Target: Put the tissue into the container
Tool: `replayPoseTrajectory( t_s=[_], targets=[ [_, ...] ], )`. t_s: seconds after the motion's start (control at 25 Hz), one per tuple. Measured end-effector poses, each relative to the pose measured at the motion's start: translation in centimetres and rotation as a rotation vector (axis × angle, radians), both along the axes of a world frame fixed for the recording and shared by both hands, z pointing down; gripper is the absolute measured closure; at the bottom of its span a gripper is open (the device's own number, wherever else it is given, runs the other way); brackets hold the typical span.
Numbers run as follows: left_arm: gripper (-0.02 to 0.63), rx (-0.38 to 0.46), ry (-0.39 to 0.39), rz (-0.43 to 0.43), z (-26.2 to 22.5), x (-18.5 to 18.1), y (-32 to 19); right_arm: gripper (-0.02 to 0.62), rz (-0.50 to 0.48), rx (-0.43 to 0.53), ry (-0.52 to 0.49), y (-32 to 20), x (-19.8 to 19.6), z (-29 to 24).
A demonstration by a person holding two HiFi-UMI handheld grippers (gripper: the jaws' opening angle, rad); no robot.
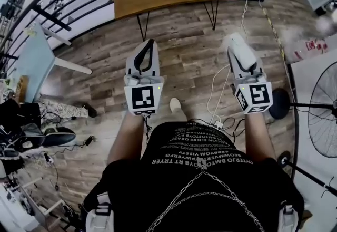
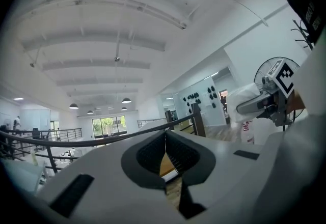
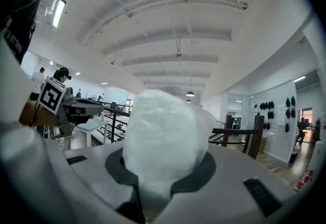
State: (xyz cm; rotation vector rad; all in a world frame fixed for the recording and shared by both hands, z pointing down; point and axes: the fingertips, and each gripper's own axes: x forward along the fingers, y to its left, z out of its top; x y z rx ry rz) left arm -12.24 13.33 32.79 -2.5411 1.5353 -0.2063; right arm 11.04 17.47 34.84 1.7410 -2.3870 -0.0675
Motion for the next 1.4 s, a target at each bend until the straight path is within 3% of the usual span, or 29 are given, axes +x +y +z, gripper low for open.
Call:
replayPoseTrajectory(
  t_s=[0.24,0.6,0.92,1.4],
  targets=[
    [0.577,0.006,0.009,0.014,-0.7,-3.2,-6.2,0.477,0.016,0.006,0.014,-6.5,-2.2,-0.9],
    [0.577,-0.068,0.024,-0.008,2.2,-6.7,-9.9,0.476,-0.006,-0.027,0.026,-9.7,-4.7,0.1],
    [0.577,-0.092,0.055,0.019,3.2,-4.8,-11.0,0.477,0.031,-0.017,-0.002,-10.0,-2.5,0.7],
    [0.577,-0.058,0.071,-0.013,1.8,-1.8,-17.4,0.477,0.034,0.015,-0.016,-17.2,1.4,0.5]
  ],
)
